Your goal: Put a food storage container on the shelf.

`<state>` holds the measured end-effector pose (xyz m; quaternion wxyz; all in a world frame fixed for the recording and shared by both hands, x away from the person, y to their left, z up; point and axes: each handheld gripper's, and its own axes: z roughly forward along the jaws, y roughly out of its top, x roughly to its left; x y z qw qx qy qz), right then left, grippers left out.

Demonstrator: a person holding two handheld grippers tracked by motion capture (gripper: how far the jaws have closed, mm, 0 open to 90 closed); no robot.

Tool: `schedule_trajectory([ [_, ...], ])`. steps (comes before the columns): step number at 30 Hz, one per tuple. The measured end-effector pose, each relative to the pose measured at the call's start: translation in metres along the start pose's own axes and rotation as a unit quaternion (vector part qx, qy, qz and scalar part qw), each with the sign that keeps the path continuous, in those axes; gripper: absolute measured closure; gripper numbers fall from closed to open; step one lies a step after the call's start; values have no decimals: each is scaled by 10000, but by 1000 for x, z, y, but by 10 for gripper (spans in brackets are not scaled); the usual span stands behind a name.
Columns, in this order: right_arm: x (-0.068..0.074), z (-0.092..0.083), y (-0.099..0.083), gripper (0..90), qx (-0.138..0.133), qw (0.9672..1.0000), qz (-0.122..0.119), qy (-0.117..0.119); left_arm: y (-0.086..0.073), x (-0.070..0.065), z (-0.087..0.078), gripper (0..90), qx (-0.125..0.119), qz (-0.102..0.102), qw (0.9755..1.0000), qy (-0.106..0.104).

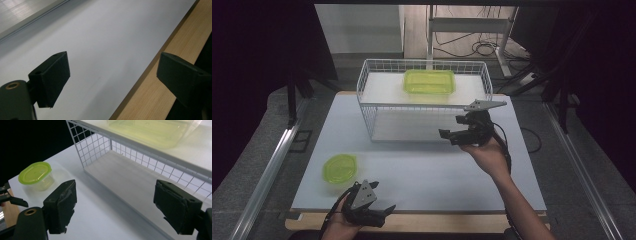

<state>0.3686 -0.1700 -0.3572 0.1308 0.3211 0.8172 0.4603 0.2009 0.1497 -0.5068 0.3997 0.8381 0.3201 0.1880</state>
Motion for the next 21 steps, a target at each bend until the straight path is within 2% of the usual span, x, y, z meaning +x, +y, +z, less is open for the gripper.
schedule_trajectory([
  [6,4,-3,-14,173,-37,10000,-69,-28,-1,2,1,105,-80,-86,9999,-5],
  [12,9,-3,-31,144,40,9998,-158,-101,-3,4,3,81,-46,-61,9999,-74],
  [17,13,-3,-44,128,64,9997,-195,-136,-3,7,4,81,-199,-147,9994,-227],
  [21,16,-5,-53,107,46,9997,-200,-148,-3,10,4,77,-259,-180,9992,-253],
])
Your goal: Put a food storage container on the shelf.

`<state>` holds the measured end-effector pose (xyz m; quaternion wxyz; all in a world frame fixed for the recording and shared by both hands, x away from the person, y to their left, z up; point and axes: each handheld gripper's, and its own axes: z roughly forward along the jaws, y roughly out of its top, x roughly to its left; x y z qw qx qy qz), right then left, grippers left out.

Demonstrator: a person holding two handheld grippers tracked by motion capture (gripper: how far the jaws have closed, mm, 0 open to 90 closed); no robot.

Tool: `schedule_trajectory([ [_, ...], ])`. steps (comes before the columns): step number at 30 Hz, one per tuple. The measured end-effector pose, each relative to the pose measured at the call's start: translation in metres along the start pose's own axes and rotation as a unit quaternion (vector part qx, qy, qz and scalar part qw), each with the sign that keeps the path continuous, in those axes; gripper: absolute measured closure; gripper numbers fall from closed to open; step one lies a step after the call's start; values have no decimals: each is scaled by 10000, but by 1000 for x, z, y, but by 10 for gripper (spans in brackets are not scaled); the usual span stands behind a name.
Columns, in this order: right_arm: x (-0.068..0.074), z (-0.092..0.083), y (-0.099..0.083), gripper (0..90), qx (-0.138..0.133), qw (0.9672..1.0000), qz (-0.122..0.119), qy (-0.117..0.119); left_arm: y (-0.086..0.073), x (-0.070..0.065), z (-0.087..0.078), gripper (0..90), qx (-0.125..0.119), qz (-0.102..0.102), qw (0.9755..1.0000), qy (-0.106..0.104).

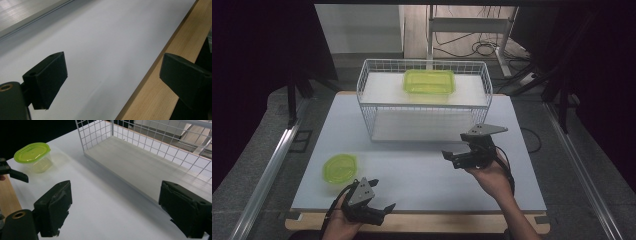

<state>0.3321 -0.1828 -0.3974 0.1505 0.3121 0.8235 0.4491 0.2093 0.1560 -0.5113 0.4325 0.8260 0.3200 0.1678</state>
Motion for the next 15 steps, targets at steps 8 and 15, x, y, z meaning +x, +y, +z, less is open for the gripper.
schedule_trajectory([
  [8,5,-3,-23,51,53,10000,31,-70,0,4,0,69,2,-135,9999,-89],
  [15,7,-4,-38,49,118,9999,12,-86,0,3,-2,61,28,-124,9999,4],
])
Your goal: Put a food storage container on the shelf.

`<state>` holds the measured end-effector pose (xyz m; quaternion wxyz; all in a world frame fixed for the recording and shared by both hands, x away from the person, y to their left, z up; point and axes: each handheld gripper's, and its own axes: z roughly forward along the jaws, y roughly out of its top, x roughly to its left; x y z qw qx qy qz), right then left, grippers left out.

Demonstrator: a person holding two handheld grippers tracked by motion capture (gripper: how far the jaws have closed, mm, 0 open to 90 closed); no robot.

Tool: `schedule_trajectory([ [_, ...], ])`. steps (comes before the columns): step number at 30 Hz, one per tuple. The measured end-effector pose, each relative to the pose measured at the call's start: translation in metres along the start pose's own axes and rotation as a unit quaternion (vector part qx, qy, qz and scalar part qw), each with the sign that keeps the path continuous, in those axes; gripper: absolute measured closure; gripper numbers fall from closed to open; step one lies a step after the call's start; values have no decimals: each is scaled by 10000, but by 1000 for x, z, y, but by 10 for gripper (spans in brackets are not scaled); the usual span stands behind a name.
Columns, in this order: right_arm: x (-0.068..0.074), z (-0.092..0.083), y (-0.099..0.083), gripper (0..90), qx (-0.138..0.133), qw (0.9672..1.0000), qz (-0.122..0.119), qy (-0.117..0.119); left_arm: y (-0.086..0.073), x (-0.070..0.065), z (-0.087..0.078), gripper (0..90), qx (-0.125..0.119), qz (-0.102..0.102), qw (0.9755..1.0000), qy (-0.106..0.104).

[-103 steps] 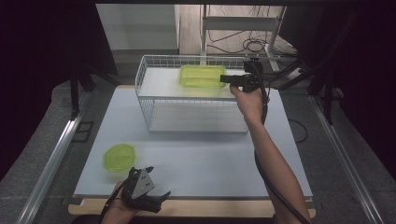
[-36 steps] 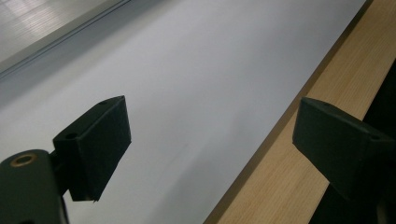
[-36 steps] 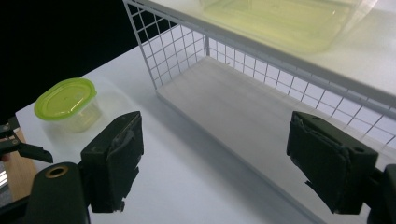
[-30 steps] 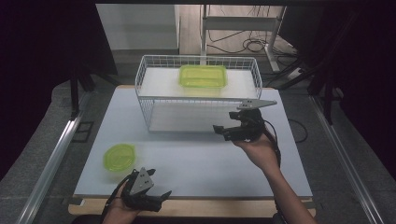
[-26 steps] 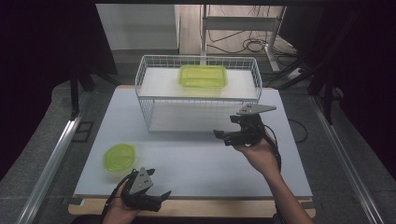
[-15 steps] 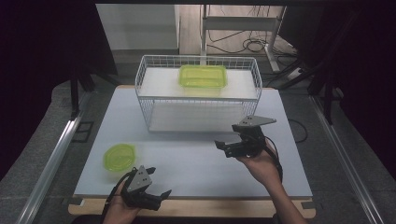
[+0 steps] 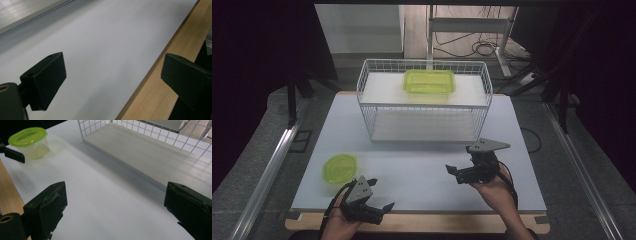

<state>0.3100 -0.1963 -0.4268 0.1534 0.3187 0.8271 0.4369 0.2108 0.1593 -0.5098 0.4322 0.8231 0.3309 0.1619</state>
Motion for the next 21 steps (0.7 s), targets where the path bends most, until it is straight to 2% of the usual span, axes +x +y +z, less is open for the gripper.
schedule_trajectory([
  [11,6,-3,-33,50,-30,9999,-2,106,-2,2,-2,47,37,-21,9998,196],
  [21,8,2,-60,49,142,9998,-52,139,-4,2,1,39,35,138,9992,371],
])
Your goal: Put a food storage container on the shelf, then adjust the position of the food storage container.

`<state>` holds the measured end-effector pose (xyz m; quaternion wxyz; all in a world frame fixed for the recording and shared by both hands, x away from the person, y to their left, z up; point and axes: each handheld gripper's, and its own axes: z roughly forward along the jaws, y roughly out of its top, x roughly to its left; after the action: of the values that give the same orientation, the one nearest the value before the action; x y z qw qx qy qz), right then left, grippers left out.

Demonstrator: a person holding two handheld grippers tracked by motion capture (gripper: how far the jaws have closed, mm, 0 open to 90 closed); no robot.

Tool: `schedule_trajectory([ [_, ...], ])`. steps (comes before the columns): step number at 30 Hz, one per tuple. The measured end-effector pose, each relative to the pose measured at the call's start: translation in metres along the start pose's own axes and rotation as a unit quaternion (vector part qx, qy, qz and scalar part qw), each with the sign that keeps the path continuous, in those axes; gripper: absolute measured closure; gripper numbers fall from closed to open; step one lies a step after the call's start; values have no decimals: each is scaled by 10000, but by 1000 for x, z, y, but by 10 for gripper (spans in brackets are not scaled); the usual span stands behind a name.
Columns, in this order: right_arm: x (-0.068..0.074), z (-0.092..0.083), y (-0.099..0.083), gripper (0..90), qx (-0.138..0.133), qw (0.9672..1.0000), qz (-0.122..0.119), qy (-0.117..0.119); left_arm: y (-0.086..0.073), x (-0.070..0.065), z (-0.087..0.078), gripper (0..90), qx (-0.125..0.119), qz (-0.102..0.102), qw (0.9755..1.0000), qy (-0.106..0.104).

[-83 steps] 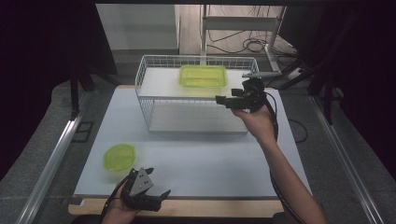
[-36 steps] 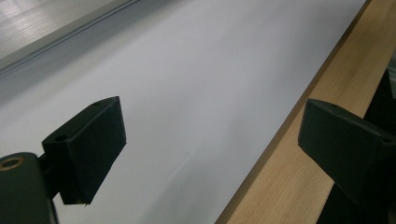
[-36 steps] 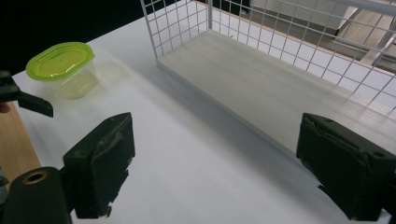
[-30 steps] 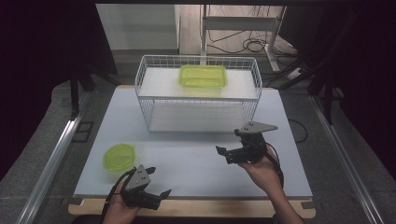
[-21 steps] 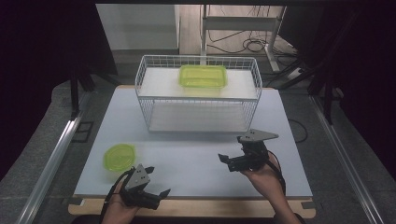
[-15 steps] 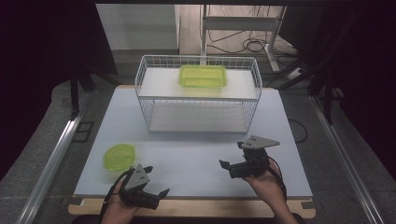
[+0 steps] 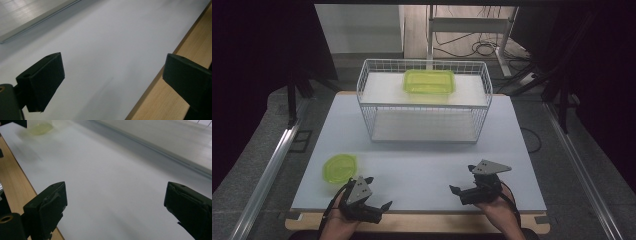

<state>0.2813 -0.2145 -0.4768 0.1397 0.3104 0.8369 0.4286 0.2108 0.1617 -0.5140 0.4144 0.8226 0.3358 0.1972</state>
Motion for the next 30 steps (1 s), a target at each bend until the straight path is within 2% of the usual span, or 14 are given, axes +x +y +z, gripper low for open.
schedule_trajectory([
  [3,-1,4,-7,49,37,10000,-15,13,-1,-1,1,36,12,62,10000,43],
  [9,-1,11,-20,49,289,9995,-82,-33,-1,-2,2,34,34,128,9999,71],
  [17,0,18,-23,49,437,9989,-158,7,-2,-2,3,32,38,119,9999,67],
  [24,-3,17,-22,49,437,9989,-135,-51,1,-1,2,30,15,30,10000,17],
  [30,-4,16,-21,49,405,9989,-178,-118,4,4,-1,32,186,156,9993,294],
])
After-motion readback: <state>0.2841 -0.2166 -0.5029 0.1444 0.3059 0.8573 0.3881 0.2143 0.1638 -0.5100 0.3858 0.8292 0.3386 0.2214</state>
